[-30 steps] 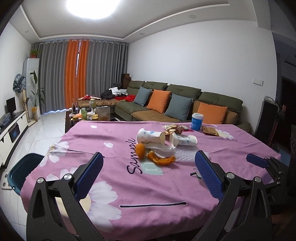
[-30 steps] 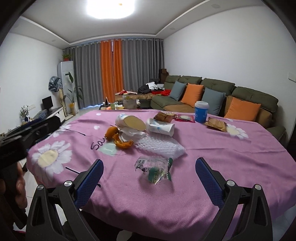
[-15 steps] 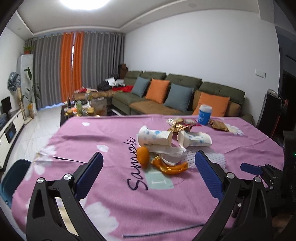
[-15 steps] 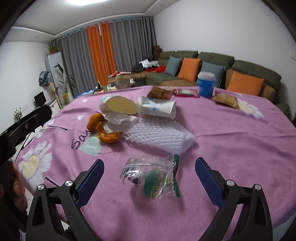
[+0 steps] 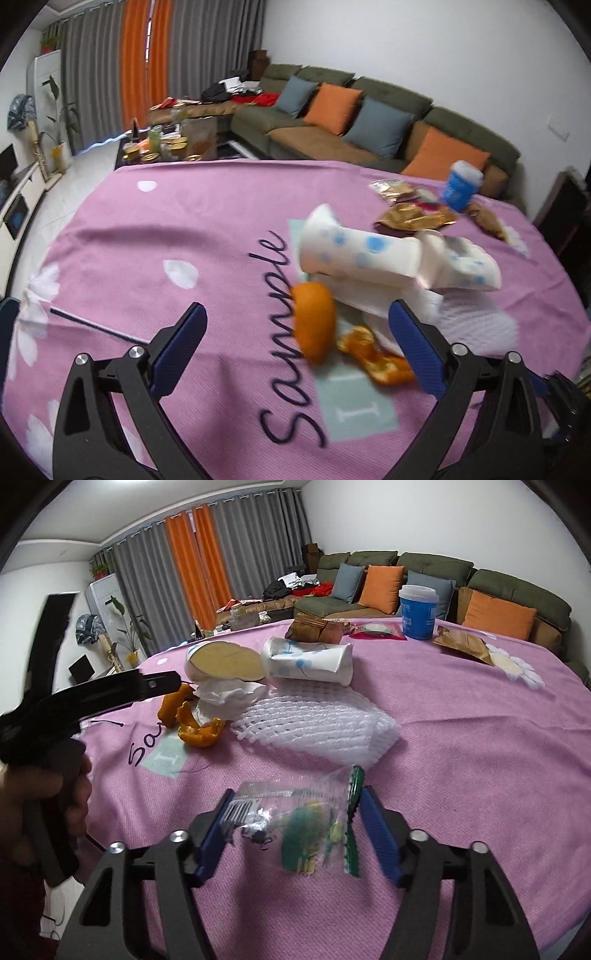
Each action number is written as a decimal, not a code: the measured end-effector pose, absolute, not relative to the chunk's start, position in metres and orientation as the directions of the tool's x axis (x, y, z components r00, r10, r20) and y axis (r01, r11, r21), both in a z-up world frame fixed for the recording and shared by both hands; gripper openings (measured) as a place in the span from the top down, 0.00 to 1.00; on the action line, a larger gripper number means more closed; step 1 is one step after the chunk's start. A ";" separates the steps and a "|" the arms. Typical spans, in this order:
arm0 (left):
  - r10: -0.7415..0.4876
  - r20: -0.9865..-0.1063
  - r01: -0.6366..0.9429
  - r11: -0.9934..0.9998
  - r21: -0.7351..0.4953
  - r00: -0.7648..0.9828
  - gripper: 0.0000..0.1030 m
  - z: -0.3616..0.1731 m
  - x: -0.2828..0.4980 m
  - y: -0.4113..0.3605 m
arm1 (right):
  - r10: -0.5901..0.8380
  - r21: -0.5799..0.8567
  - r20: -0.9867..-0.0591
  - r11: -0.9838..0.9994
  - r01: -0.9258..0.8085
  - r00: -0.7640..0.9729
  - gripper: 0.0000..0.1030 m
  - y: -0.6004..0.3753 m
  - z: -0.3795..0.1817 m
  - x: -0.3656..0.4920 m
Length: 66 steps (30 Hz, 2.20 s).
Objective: Collect trash
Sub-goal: 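Grasp the clear plastic bag with the right tool while the left tool grasps an orange peel, then carry the orange peel and plastic bag over the teal bin with both tools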
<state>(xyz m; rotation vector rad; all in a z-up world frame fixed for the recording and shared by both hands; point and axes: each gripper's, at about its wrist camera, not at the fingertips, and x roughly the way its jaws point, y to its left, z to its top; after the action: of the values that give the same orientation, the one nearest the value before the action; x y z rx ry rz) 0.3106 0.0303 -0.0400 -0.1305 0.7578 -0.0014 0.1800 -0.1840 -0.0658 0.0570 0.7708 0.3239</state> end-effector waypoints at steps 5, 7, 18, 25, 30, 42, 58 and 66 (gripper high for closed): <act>-0.022 -0.727 -0.053 0.995 -0.080 0.687 0.30 -0.049 0.328 0.031 | 0.322 0.173 -0.672 0.944 -0.281 0.667 0.44 -0.187 -0.066 0.181; -0.030 -0.742 -0.049 0.995 -0.084 0.670 0.39 -0.054 0.334 0.031 | 0.324 0.169 -0.672 0.943 -0.287 0.666 0.47 -0.187 -0.066 0.181; -0.099 -0.735 -0.011 0.990 -0.144 0.671 0.80 -0.058 0.325 0.025 | 0.337 0.154 -0.655 0.936 -0.318 0.676 0.70 -0.185 -0.056 0.166; -0.056 -0.687 -0.052 0.989 -0.136 0.724 0.81 -0.032 0.283 0.047 | 0.358 0.127 -0.611 0.925 -0.359 0.706 0.74 -0.177 -0.035 0.149; -0.003 -0.647 -0.106 0.986 -0.130 0.763 0.81 -0.009 0.250 0.074 | 0.398 0.093 -0.551 0.903 -0.420 0.733 0.74 -0.156 -0.010 0.136; 0.146 -0.586 -0.268 0.955 -0.128 0.797 0.81 0.022 0.168 0.162 | 0.561 0.029 -0.441 0.789 -0.614 0.700 0.74 -0.072 0.040 0.116; 0.356 -0.548 -0.501 0.855 -0.136 0.757 0.81 0.038 0.047 0.273 | 0.755 -0.007 -0.404 0.562 -0.827 0.517 0.75 0.064 0.072 0.109; 0.408 -0.558 -0.567 0.812 -0.139 0.722 0.81 0.037 0.008 0.310 | 0.778 0.005 -0.460 0.484 -0.875 0.428 0.75 0.130 0.064 0.128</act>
<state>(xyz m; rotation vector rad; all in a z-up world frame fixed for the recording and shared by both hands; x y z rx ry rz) 0.0080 0.3103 0.0366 -0.3120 0.5366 0.5480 0.1279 0.1301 0.0640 -0.2504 0.4341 1.0458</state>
